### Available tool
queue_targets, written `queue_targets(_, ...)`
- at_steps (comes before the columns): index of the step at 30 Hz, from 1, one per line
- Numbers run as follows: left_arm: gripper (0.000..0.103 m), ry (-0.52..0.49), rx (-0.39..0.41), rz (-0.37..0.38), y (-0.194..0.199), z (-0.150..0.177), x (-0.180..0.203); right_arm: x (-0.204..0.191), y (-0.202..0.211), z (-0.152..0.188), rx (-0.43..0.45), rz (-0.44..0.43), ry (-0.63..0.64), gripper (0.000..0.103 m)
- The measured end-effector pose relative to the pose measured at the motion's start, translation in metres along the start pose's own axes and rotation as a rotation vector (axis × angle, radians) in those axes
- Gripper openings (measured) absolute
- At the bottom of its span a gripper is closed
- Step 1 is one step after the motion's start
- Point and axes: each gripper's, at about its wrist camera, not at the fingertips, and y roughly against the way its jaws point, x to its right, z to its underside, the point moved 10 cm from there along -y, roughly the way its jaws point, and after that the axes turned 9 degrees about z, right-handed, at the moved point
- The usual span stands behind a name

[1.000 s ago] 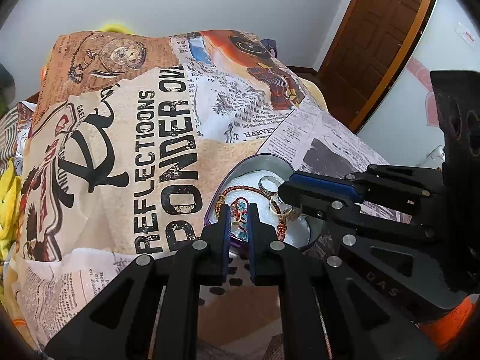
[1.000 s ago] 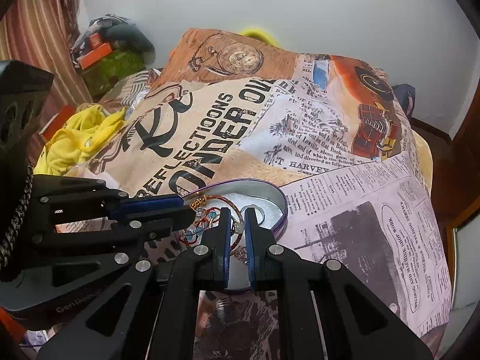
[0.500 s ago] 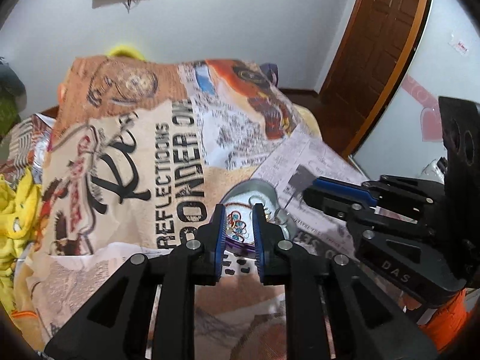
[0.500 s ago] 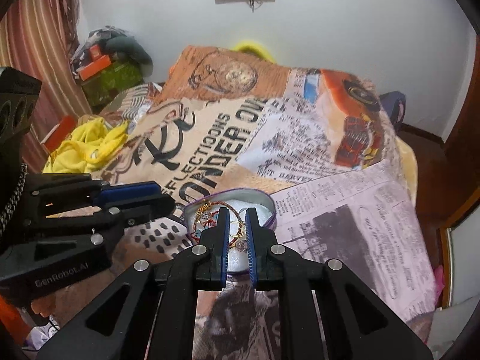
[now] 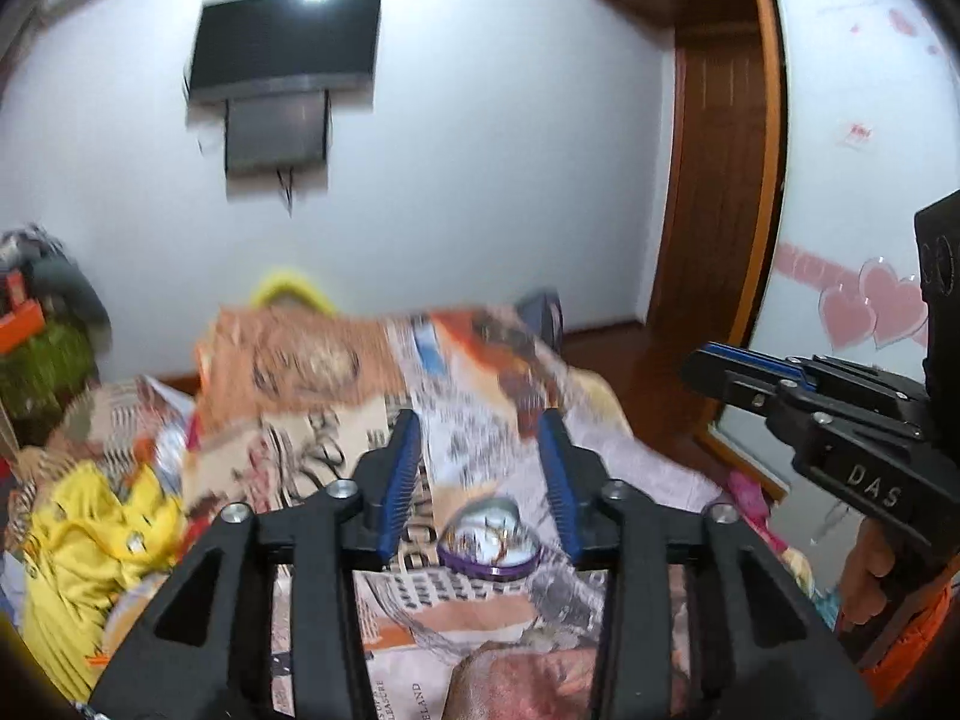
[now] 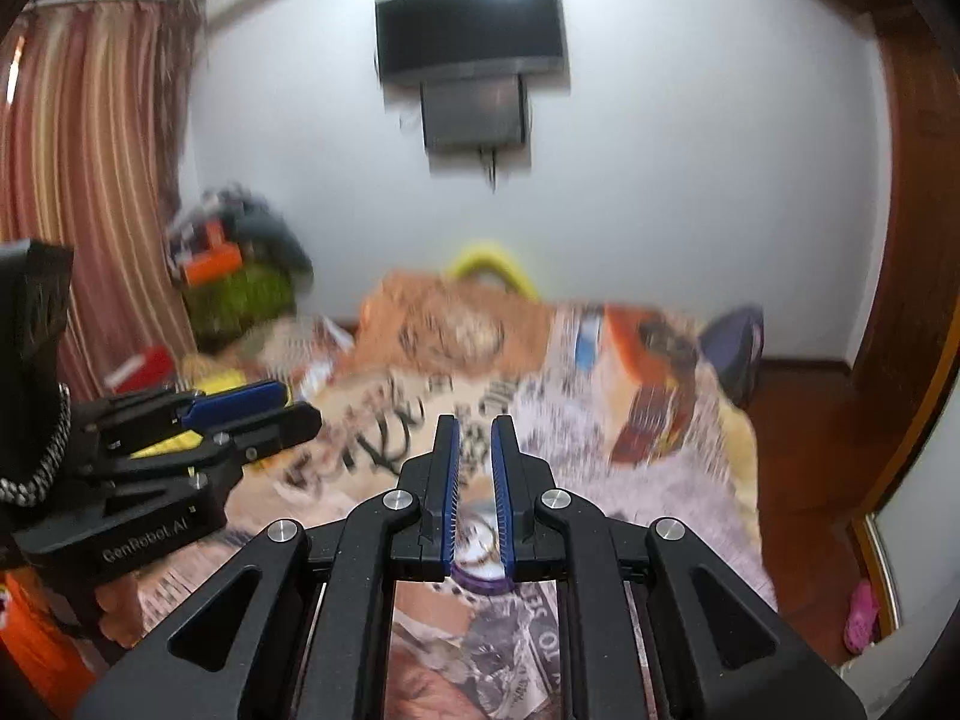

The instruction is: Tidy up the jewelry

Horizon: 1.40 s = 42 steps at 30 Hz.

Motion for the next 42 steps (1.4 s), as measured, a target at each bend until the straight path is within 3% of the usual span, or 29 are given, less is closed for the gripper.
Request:
queue_targets(4,0.048,-0.007,0.104,-0.022,0.037,-0.017,0.009,-0.003,0.046,-0.019,0.125,0.026,-0.015,0.01)
queue_targets(7,0.062,-0.019,0.167,-0.052,0.06,-0.023,0.014,-0.005,0.067,-0.024,0.182,0.051,-0.018,0.017)
queue_targets(9,0.075,-0.029,0.189,-0.057,0.07,-0.024,0.018,-0.007,0.077,-0.026,0.212,0.067,-0.015,0.043)
queue_targets(12,0.098,-0.039,0.221,-0.087,0.082,-0.025,0.02,-0.009,0.087,-0.027,0.258,0.107,-0.015,0.06)
queue_targets(13,0.1,-0.04,0.236,-0.102,0.086,-0.026,0.02,-0.009,0.088,-0.027,0.264,0.116,-0.014,0.063)
queue_targets(15,0.101,-0.048,0.251,-0.12,0.091,-0.027,0.022,-0.009,0.088,-0.026,0.275,0.133,-0.018,0.082)
queue_targets(20,0.102,-0.046,0.25,-0.132,0.095,-0.022,0.023,-0.007,0.092,-0.028,0.31,0.191,-0.035,0.102)
queue_targets(42,0.102,-0.02,0.24,-0.157,0.098,-0.013,0.018,0.004,0.101,-0.006,0.259,0.203,-0.045,0.103)
